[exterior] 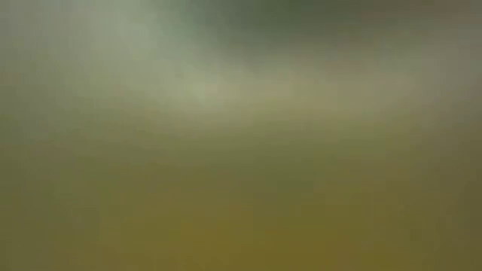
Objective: Sort Maruchan noodles
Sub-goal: Put the red noodle pack into the yellow bin
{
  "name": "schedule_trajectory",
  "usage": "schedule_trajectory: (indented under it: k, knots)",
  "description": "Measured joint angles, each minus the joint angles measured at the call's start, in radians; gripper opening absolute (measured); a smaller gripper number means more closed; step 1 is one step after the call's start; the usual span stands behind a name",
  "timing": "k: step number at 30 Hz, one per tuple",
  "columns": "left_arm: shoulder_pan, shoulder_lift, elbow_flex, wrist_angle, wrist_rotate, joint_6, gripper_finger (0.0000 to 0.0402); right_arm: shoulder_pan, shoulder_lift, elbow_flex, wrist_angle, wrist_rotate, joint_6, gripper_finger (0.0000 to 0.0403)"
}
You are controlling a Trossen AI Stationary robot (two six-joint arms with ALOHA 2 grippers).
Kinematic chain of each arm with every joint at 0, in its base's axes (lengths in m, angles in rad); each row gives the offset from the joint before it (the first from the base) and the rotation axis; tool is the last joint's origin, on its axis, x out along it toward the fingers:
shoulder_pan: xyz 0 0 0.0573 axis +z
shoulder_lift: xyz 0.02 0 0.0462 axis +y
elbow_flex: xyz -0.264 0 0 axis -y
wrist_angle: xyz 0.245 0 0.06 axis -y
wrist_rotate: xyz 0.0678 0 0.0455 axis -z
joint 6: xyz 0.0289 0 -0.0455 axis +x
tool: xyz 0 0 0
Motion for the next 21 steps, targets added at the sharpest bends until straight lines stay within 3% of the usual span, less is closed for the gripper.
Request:
schedule_trajectory:
  k: [21]
  knots:
    - [-0.031,0.065,-0.001,0.040,-0.007,0.051,0.0135,-0.002,0.001,0.000,0.007,0.002,0.044,0.0243]
